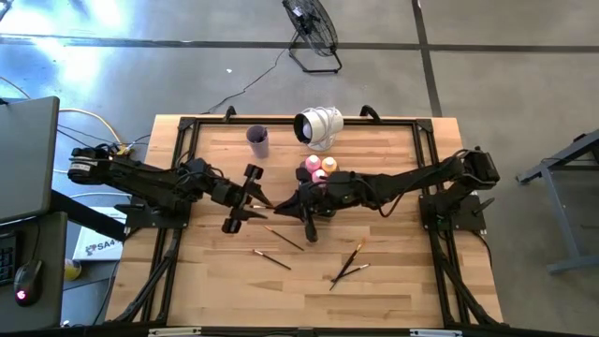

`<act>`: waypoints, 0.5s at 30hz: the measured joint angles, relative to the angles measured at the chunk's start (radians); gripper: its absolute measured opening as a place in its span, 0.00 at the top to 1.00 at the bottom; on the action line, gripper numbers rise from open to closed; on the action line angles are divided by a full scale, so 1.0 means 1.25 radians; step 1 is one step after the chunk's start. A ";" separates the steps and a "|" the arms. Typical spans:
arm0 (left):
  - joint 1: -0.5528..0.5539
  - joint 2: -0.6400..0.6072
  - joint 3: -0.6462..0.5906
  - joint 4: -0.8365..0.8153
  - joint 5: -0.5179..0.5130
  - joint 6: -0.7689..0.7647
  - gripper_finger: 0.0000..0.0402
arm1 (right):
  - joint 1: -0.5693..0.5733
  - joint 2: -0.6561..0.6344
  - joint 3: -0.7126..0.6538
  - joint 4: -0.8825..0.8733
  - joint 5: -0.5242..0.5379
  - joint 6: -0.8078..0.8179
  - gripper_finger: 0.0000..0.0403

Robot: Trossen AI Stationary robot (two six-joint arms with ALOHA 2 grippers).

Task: Pick & Place Paint Supplies
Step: Put the silver paint brush into the violet cup

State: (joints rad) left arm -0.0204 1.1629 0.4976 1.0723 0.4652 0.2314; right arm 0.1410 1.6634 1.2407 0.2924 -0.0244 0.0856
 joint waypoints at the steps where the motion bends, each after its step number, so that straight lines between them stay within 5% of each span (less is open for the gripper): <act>1: 0.000 0.000 0.000 -0.001 0.000 0.000 0.67 | 0.000 0.000 0.000 0.000 0.000 0.000 0.98; 8: 0.000 0.000 0.000 -0.006 -0.004 0.000 0.86 | 0.000 0.000 0.000 -0.002 0.015 -0.001 0.98; 15: 0.001 0.000 0.000 -0.009 -0.013 0.003 0.94 | 0.000 0.000 0.000 -0.003 0.020 0.001 0.98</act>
State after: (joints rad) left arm -0.0193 1.1624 0.4978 1.0610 0.4496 0.2356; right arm 0.1413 1.6634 1.2407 0.2882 0.0006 0.0864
